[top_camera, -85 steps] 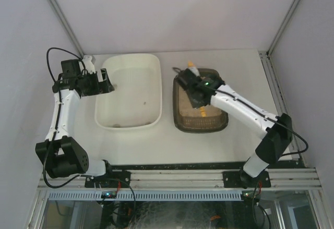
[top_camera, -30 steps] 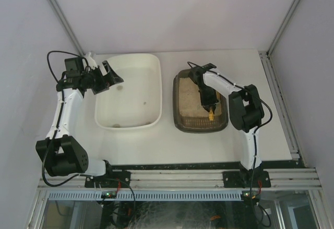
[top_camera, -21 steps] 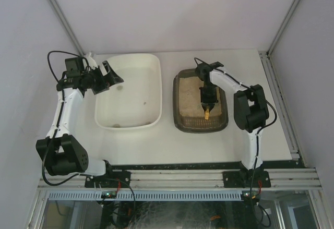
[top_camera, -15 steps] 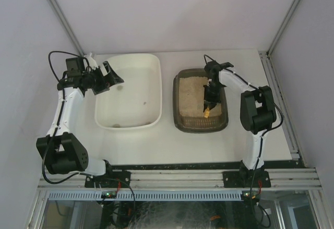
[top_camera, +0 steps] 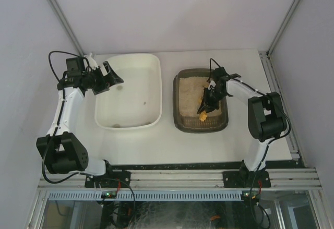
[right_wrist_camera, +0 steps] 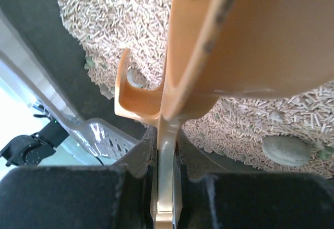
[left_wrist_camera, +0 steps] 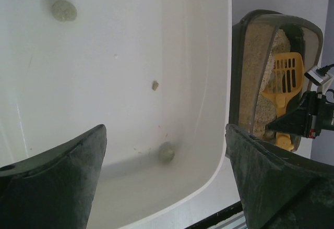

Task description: Clean the litter box

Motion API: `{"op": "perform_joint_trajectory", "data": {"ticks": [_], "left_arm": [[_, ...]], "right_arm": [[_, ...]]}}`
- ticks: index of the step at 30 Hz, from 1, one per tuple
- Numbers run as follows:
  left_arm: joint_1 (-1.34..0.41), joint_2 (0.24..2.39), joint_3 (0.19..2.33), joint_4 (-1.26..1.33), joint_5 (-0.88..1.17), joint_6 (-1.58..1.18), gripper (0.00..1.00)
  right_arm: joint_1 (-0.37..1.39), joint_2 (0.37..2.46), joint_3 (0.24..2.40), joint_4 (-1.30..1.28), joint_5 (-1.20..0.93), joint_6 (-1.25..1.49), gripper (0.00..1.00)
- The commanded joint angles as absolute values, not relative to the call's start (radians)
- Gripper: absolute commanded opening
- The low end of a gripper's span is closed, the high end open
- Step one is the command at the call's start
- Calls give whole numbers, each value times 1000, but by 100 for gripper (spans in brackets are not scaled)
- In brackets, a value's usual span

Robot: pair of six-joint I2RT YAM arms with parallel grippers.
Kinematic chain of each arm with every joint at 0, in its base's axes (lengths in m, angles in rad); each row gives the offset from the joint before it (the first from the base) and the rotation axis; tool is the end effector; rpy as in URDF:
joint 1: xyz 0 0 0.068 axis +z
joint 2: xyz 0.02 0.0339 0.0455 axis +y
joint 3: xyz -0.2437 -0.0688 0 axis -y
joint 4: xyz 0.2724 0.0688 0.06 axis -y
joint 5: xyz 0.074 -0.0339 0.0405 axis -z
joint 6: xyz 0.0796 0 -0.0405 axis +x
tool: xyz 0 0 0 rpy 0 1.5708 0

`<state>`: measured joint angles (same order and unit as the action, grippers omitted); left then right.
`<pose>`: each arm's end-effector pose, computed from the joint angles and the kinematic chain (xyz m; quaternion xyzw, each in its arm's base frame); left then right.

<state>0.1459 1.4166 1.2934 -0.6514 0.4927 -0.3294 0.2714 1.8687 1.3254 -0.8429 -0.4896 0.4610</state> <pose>0.3649 0.0156 0.2796 -0.1186 0.8911 -0.2583 0.3538 0.3582 0.1385 0.1152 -0.0692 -0.9638 -0.2573 0.0029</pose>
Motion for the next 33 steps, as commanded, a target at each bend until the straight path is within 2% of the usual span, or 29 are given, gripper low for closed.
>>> {"op": "perform_joint_trajectory", "data": {"ticks": [1, 14, 21, 25, 28, 33], "left_arm": [[138, 1407, 1285, -616, 480, -306, 99], [138, 1366, 1293, -631, 479, -189, 98], [138, 1326, 1284, -661, 594, -63, 98], [136, 1343, 1294, -715, 702, 12, 98], [116, 1353, 1297, -747, 673, 39, 100], [5, 1318, 1280, -753, 481, 86, 100]], "right_arm": [[261, 1751, 1245, -696, -617, 466, 0], [234, 1535, 976, -385, -746, 569, 0], [221, 1408, 718, 37, -861, 686, 0], [207, 1386, 666, 175, -964, 698, 0], [196, 1396, 595, 417, -1041, 811, 0], [260, 1416, 561, 545, -1074, 846, 0]]}}
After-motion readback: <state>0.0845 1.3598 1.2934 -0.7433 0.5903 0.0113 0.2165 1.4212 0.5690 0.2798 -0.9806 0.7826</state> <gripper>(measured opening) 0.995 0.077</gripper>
